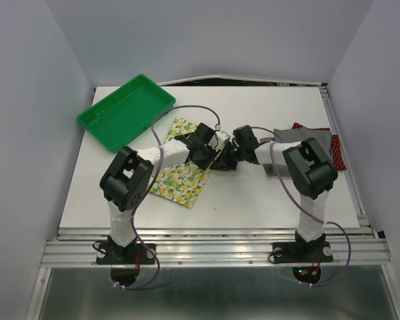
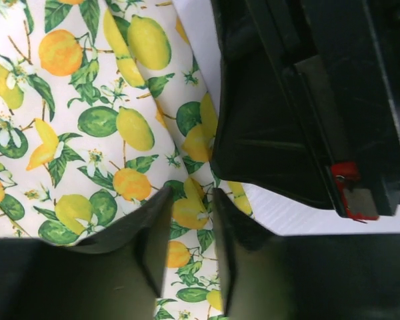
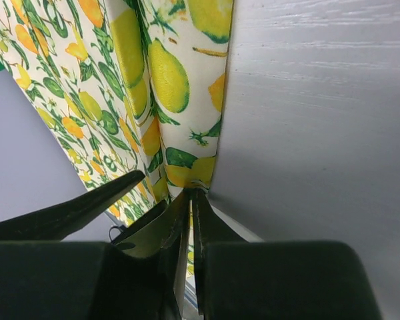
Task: Fold and stack the skirts
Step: Fold the skirt
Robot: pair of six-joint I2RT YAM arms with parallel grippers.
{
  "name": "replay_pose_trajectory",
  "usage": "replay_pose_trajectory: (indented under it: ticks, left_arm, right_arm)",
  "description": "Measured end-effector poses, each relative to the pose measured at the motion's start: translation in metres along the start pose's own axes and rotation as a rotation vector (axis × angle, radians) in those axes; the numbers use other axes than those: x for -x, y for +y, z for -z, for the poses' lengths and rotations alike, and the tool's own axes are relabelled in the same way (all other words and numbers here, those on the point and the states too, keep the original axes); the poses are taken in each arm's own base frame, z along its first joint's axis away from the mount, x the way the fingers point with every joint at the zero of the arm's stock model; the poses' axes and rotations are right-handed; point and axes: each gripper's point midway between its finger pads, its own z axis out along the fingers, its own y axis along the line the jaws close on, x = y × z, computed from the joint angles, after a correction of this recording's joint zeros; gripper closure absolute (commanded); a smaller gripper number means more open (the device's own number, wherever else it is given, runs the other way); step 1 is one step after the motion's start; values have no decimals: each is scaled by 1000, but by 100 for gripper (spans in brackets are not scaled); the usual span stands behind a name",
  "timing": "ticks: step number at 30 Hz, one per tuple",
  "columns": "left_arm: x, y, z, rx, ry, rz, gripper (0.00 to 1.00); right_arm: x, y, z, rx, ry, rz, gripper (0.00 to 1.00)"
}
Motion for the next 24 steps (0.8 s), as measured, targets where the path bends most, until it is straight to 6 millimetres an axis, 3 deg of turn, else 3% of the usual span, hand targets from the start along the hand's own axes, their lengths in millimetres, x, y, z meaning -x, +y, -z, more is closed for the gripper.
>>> replay_pose_trajectory:
  ticks: [5,24]
  left_arm:
    - [0,4,0,24,1,3,99]
    - [5,-13,6,-73,-10,3,100]
  right_arm:
    - [0,0,0,2,-1,0,89]
    - [0,0,0,2,0,-4,90]
